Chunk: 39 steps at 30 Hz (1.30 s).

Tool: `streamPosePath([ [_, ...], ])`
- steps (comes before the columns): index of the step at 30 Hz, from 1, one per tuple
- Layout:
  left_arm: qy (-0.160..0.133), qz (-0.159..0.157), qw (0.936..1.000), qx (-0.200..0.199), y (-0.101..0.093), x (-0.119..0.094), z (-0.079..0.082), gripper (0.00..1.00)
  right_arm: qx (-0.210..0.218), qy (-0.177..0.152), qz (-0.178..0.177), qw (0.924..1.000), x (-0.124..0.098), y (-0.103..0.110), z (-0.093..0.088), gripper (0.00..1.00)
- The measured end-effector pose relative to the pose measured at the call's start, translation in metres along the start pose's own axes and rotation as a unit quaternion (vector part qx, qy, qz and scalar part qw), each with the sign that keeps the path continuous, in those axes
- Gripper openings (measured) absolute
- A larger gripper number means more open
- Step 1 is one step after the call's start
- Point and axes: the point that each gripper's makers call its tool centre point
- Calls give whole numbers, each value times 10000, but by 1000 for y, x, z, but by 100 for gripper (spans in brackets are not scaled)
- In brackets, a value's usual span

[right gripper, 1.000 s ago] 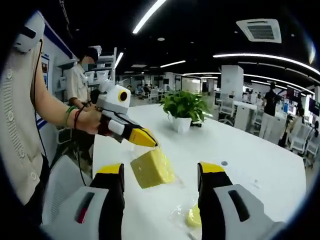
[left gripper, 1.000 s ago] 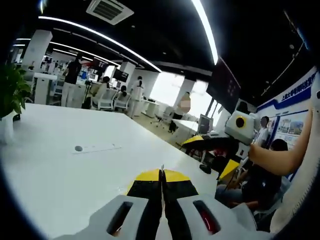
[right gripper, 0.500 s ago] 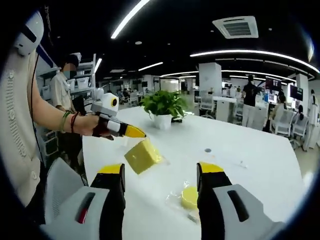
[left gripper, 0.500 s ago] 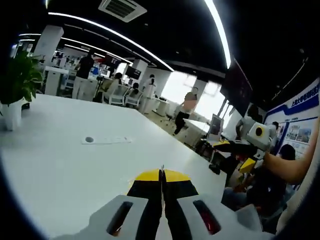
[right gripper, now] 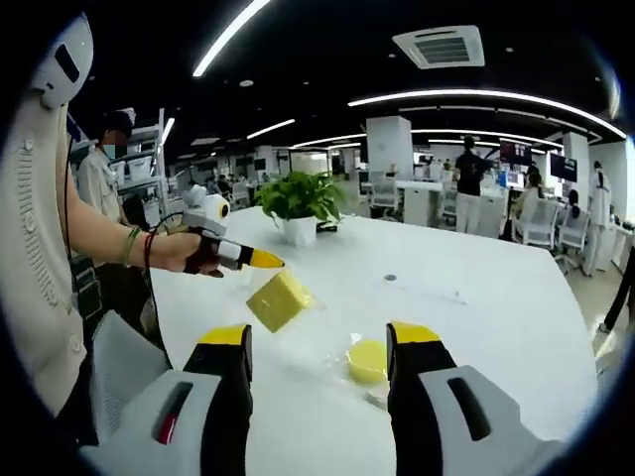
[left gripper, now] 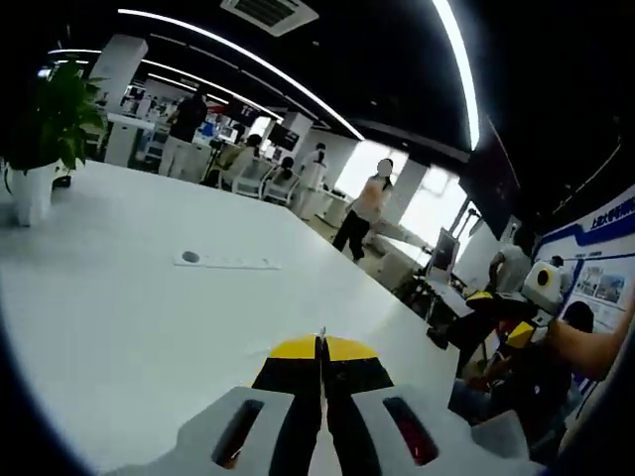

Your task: Compare the silicone blocks by pressing each to a similar depth, holding the contact briefly, and releasing to observe deformation and rebound differences across the visible hardness samples.

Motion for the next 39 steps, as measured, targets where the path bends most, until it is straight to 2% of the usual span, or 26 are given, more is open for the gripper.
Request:
streamPosePath([
  [3, -44, 11, 9999, -133, 5, 2, -1, 0, 95, 47, -74, 9999, -5, -2, -5, 50],
  [5, -118, 22, 9993, -365, 11, 4, -1, 0, 83, 75, -126, 9999, -8, -3, -8, 49],
  [10, -96, 76, 9982, -588, 28, 12, -6, 0, 168, 250, -242, 9993, -14, -9, -17, 48],
  [16, -81, 309, 9967, -748, 51, 17, -11, 0, 232, 369, -323, 9985, -19, -13, -23, 45],
  [19, -160, 377, 9956, -840, 62, 17, -11, 0, 275, 345, -404, 9982, -21, -15, -23, 46],
  [20, -217, 395, 9942, -979, 66, 17, -10, 0, 256, 374, -430, 9980, -22, -15, -24, 47],
  [31, -340, 719, 9901, -1160, 100, 22, -11, 0, 284, 533, -558, 9966, -24, -20, -32, 48],
  [35, -520, 916, 9811, -1622, 118, 23, -13, 0, 303, 612, -570, 9960, -23, -21, -35, 47],
  [39, -581, 1194, 9753, -1763, 141, 22, -20, 0, 325, 661, -576, 9956, -23, -22, -38, 47],
])
Point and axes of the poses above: the point that each gripper's makers call its tool centre point, and the gripper's own axes: x roughly forward along the fingers, y roughly to its left, z roughly out of its top, and after that the axes turned 3 degrees about -x, right-handed
